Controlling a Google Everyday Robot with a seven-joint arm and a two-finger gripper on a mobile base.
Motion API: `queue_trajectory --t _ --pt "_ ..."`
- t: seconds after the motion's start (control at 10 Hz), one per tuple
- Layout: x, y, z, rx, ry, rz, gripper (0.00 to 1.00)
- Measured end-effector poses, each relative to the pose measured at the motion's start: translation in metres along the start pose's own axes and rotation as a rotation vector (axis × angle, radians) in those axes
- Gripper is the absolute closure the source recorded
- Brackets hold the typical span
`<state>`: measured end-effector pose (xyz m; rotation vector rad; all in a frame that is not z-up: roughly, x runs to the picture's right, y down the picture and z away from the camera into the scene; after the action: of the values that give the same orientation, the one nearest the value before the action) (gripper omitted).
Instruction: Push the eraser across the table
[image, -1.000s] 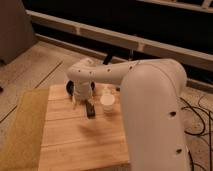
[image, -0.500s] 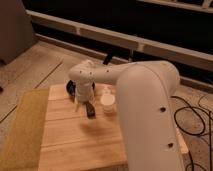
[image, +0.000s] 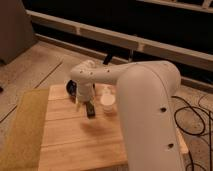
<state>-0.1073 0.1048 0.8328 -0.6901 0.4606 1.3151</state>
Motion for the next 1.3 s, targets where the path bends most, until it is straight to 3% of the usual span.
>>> queue_trajectory --t 0.1,0.2,0.4,0.6,0.8,1.3 --pt "-0.001 -0.008 0.001 -0.009 -0.014 0.126 0.35" --pt "-0.001 -0.013 0.001 -0.010 -0.020 0.190 0.35" --pt "0.002 -0.032 0.004 -0.013 -0.041 0.428 0.35" --pt "0.005 -0.040 0.007 -0.011 -0.043 0.576 0.35" --pt "0.005 -0.036 0.007 -0.016 -0.042 0.662 0.35" --pt "0.005 -0.037 0.007 -0.014 -0.042 0.677 0.35"
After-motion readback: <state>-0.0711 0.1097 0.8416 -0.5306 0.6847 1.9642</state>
